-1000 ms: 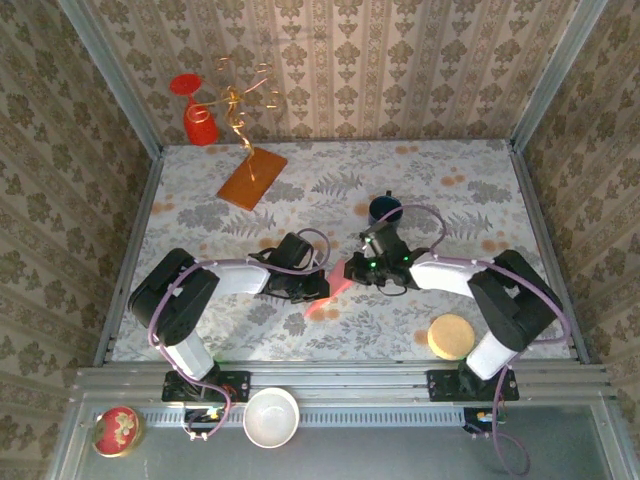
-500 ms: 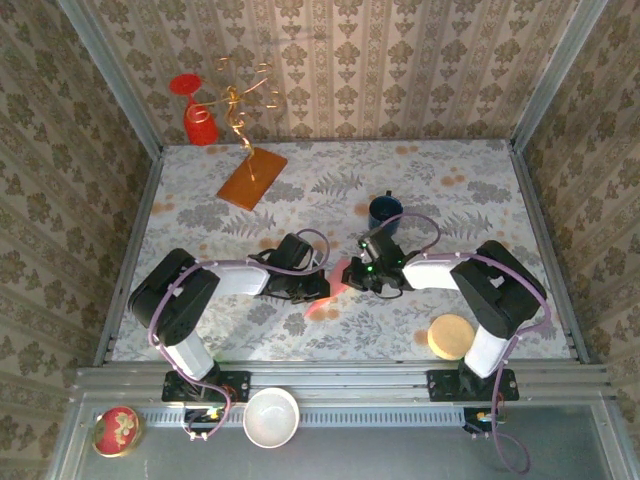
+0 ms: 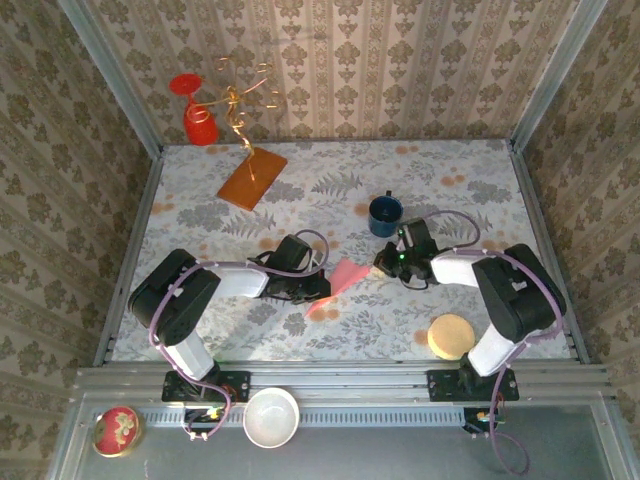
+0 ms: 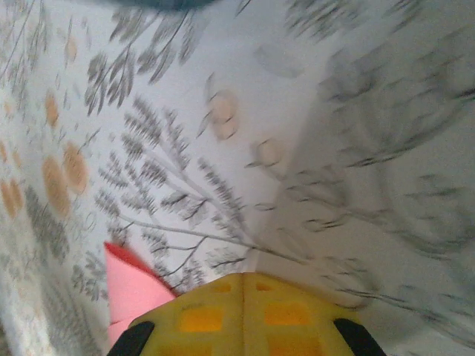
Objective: Fold a paper plane with a square sheet of paper (pick it up from the middle)
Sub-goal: Fold the wing for the fifth time at the center of the table.
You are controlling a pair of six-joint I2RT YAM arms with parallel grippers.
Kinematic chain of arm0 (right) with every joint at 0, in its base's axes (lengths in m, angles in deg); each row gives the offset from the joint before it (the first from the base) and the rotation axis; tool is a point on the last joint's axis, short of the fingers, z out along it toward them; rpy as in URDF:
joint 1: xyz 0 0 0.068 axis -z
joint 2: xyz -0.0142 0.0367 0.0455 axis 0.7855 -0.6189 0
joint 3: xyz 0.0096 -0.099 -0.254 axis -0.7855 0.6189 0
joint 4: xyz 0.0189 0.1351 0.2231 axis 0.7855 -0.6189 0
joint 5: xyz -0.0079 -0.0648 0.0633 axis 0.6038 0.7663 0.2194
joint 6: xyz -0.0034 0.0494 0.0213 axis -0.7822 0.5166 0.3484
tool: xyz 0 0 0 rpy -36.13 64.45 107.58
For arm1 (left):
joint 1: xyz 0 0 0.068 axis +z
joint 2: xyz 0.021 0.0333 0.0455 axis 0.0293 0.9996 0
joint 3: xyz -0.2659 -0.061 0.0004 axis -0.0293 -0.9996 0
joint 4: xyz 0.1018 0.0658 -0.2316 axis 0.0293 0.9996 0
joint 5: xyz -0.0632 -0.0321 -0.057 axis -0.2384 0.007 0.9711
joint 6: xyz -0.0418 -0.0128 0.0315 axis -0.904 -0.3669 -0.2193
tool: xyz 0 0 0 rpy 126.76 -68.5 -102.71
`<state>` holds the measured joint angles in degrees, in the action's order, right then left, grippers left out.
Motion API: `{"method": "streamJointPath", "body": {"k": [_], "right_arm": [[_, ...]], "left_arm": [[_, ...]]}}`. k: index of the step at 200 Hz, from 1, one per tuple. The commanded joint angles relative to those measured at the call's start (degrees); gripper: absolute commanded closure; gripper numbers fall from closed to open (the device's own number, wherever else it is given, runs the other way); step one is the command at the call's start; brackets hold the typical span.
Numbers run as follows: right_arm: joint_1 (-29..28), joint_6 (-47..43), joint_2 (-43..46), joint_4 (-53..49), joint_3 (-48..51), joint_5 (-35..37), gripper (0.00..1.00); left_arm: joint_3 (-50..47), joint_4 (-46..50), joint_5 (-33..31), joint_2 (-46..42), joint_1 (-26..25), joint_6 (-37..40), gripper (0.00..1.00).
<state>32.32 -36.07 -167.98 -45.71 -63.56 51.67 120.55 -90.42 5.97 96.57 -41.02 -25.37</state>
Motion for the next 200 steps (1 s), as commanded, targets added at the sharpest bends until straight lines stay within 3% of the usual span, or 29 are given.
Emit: {"method": "streamJointPath", "body": {"k": [1, 37, 75, 105, 139, 200], "right_arm": [[-0.43, -1.96, 4.57, -3.68, 0.93, 3.70, 0.93], [-7.72, -1.76, 7.44, -3.79, -0.09, 2.07, 0.92], [-13.26, 1.11, -0.17, 0.11, -3.26, -3.70, 0.93], [-13.52, 1.13, -4.36, 0.66, -4.29, -5.35, 0.94], [-12.84, -2.09, -6.07, -5.55, -6.94, -4.00, 0.94], [-11.40, -6.94, -10.10, -11.57, -10.85, -4.65, 0.94]], "left_arm": [[-1.00, 11.74, -3.04, 1.74, -0.36, 1.28, 1.00], [2.43, 12.56, -2.77, 0.55, -0.36, 2.34, 1.00], [4.08, 12.17, -2.15, 0.06, -0.36, 2.58, 1.00], [4.53, 11.08, -1.65, -0.92, -0.36, 3.22, 1.00], [5.46, 8.28, -0.53, -1.66, -0.32, 4.29, 1.00], [8.13, 9.04, 1.26, 3.47, 0.01, 7.13, 0.98]]}}
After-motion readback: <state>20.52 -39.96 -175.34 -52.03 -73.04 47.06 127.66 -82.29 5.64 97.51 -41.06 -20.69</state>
